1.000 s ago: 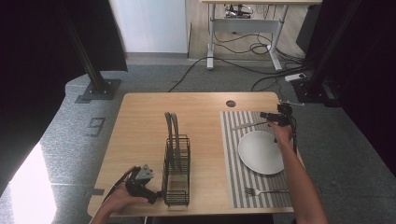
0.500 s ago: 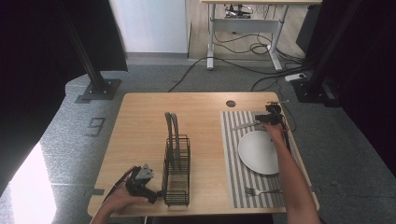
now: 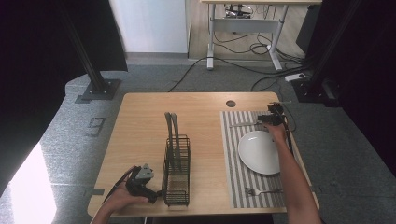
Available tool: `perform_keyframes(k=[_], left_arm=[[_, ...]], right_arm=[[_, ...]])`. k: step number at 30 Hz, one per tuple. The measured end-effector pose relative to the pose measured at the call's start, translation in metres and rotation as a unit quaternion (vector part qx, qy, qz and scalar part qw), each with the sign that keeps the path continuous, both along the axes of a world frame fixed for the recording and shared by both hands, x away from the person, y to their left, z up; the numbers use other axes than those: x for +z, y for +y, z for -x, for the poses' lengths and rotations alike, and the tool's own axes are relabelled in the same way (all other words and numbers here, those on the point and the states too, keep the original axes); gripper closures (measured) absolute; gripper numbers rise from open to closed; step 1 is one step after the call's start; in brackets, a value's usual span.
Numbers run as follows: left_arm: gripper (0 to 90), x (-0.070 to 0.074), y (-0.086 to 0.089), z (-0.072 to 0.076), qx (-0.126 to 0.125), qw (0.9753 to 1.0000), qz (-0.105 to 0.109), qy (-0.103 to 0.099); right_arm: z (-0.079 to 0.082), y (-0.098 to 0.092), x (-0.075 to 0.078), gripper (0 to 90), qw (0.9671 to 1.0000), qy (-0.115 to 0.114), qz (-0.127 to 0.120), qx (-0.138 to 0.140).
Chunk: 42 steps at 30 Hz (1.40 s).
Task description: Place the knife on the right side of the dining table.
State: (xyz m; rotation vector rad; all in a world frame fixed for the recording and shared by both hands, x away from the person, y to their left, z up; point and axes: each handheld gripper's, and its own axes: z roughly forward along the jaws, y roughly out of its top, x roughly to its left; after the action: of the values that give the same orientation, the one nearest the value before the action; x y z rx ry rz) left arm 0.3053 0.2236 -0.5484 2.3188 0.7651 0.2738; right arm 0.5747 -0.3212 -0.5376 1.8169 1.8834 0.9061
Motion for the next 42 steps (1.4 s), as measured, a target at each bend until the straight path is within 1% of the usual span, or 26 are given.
perform_keyframes(k=[1,6,8,16,18,19,21,23,25,28,29,31,32,33,34,35,36,37,38,39,40,41,42], left_arm=[[0.0,0.0,0.0,0.0,0.0,1.0,0.0,0.0],[0.0,0.0,0.0,0.0,0.0,1.0,0.0,0.0],[0.0,0.0,0.0,0.0,0.0,1.0,0.0,0.0],[0.0,0.0,0.0,0.0,0.0,1.0,0.0,0.0],[0.0,0.0,0.0,0.0,0.0,1.0,0.0,0.0],[0.0,0.0,0.0,0.0,0.0,1.0,0.0,0.0],[0.0,0.0,0.0,0.0,0.0,1.0,0.0,0.0],[0.0,0.0,0.0,0.0,0.0,1.0,0.0,0.0],[0.0,0.0,0.0,0.0,0.0,1.0,0.0,0.0],[0.0,0.0,0.0,0.0,0.0,1.0,0.0,0.0],[0.0,0.0,0.0,0.0,0.0,1.0,0.0,0.0],[0.0,0.0,0.0,0.0,0.0,1.0,0.0,0.0],[0.0,0.0,0.0,0.0,0.0,1.0,0.0,0.0],[0.0,0.0,0.0,0.0,0.0,1.0,0.0,0.0],[0.0,0.0,0.0,0.0,0.0,1.0,0.0,0.0],[0.0,0.0,0.0,0.0,0.0,1.0,0.0,0.0],[0.0,0.0,0.0,0.0,0.0,1.0,0.0,0.0],[0.0,0.0,0.0,0.0,0.0,1.0,0.0,0.0],[0.0,0.0,0.0,0.0,0.0,1.0,0.0,0.0],[0.0,0.0,0.0,0.0,0.0,1.0,0.0,0.0],[0.0,0.0,0.0,0.0,0.0,1.0,0.0,0.0],[0.0,0.0,0.0,0.0,0.0,1.0,0.0,0.0],[0.0,0.0,0.0,0.0,0.0,1.0,0.0,0.0]], right_arm=[[0.0,0.0,0.0,42.3,1.0,0.0,-0.003,-0.001],[0.001,0.001,-0.001,42.4,1.0,-0.001,-0.001,-0.003],[0.002,0.001,-0.001,42.3,1.0,0.0,-0.005,-0.006],[0.002,0.0,0.0,42.3,0.9999,0.003,-0.009,-0.007],[0.003,0.0,0.0,41.5,0.9999,0.0,-0.007,-0.01],[0.003,0.0,0.001,41.5,0.9999,-0.002,-0.004,-0.011],[0.004,0.0,0.003,41.8,0.9999,-0.005,-0.007,-0.011],[0.005,-0.001,0.006,41.8,0.9998,-0.011,-0.017,-0.008],[0.007,-0.001,0.01,41.7,0.9997,-0.016,-0.02,-0.006],[0.011,0.002,0.017,41.4,0.9996,-0.02,-0.019,0.004],[0.013,0.003,0.019,41.4,0.9995,-0.022,-0.021,0.01],[0.021,0.006,0.023,42.1,0.9986,-0.04,-0.031,0.017],[0.025,0.007,0.024,42.0,0.9982,-0.042,-0.037,0.021],[0.028,0.008,0.026,41.3,0.9981,-0.037,-0.042,0.025],[0.031,0.01,0.027,41.3,0.998,-0.035,-0.043,0.031],[0.04,0.014,0.032,41.9,0.9975,-0.05,-0.035,0.036],[0.044,0.015,0.034,41.7,0.9972,-0.052,-0.036,0.04],[0.044,0.015,0.034,41.7,0.9972,-0.052,-0.036,0.04],[0.05,0.017,0.039,41.1,0.9967,-0.051,-0.042,0.048],[0.055,0.019,0.043,41.6,0.9962,-0.055,-0.045,0.05],[0.06,0.021,0.046,41.8,0.9953,-0.066,-0.047,0.052],[0.06,0.021,0.046,41.8,0.9953,-0.066,-0.047,0.052],[0.071,0.025,0.052,41.4,0.9939,-0.072,-0.057,0.061]])
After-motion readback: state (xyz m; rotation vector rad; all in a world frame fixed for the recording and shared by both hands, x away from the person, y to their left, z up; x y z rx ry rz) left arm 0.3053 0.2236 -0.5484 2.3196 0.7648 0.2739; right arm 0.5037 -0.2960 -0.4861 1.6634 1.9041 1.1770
